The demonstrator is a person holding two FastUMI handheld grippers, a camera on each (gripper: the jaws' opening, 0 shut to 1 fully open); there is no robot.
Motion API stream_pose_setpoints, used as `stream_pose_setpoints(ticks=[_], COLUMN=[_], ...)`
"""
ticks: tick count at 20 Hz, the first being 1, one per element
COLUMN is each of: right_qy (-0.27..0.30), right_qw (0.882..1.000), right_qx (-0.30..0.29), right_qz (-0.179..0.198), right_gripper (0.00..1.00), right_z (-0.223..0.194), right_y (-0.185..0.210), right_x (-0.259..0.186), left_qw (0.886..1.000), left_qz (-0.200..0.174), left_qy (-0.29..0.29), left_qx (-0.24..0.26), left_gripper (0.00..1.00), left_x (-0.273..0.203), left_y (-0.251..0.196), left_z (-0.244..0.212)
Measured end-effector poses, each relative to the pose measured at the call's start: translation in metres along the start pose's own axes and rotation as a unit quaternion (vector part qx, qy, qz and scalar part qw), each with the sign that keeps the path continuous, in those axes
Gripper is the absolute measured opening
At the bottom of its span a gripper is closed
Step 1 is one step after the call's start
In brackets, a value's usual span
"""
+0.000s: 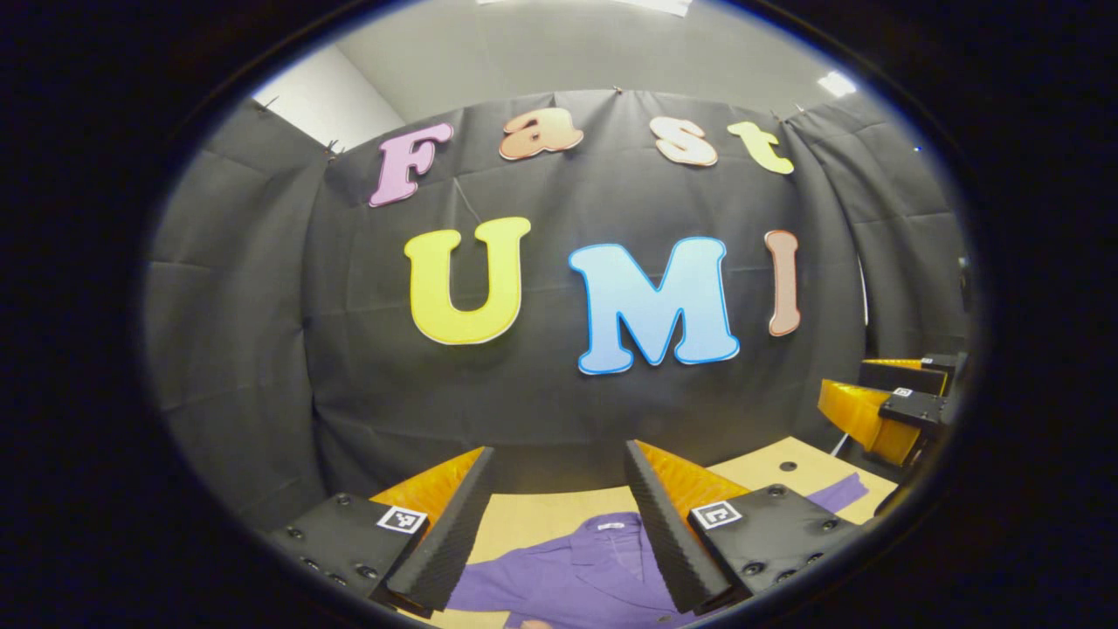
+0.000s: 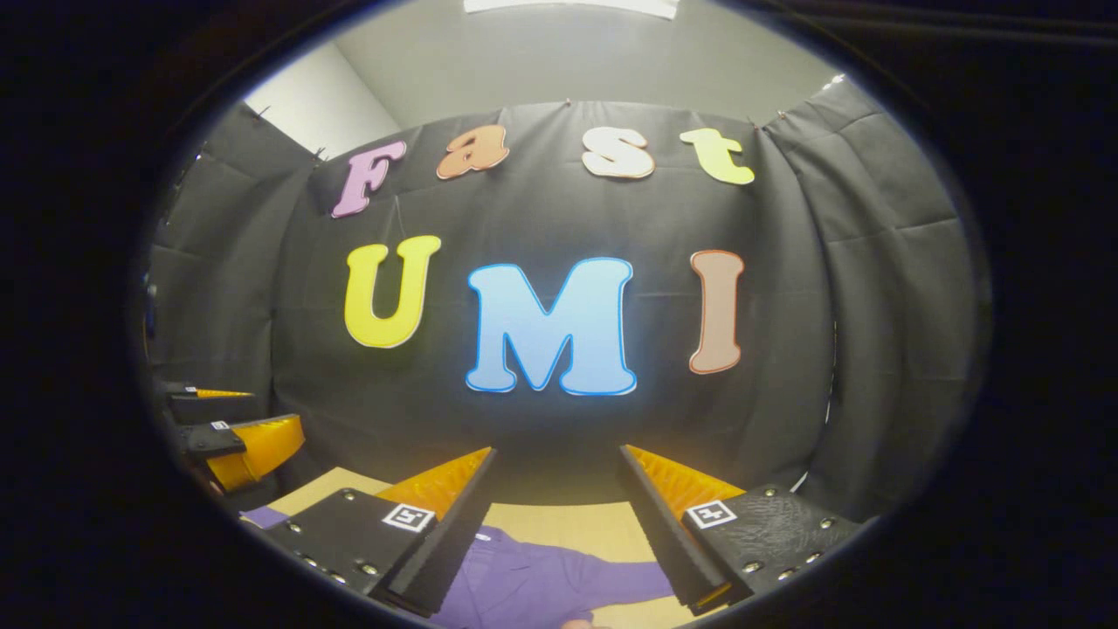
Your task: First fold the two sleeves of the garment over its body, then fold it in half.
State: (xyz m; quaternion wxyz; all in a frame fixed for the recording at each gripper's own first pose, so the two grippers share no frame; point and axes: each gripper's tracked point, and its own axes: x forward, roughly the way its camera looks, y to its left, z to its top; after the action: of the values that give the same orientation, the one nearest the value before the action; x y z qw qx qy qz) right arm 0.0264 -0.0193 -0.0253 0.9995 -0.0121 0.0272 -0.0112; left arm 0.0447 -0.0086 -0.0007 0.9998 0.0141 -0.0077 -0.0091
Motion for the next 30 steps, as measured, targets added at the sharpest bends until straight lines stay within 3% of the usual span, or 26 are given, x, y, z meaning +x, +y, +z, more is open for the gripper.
stream_pose_setpoints(ticks=[5,14,25,30], right_qy=[0.024,0.062,0.161,0.221], right_qw=[0.999,0.990,0.959,0.942], right_qx=[0.014,0.011,0.010,0.027], right_qz=[-0.024,-0.126,-0.234,-0.250], right_gripper=[0.89,0.89,0.89,0.90], right_z=[-0.028,-0.095,-0.237,-0.299], right_y=[-0.027,-0.141,-0.275,-0.313], right_x=[0.013,0.032,0.041,0.045], left_qw=[1.000,1.000,0.999,0.998], left_qz=[0.002,0.017,0.028,0.041], left_qy=[0.007,0.014,0.033,0.055], left_qx=[-0.007,-0.006,0.005,0.017], left_gripper=[0.94,0.94,0.94,0.94], left_x=[0.002,-0.003,-0.002,-0.001], left_y=[0.005,0.012,-0.001,-0.007], left_z=[-0.004,-0.009,-0.017,-0.031])
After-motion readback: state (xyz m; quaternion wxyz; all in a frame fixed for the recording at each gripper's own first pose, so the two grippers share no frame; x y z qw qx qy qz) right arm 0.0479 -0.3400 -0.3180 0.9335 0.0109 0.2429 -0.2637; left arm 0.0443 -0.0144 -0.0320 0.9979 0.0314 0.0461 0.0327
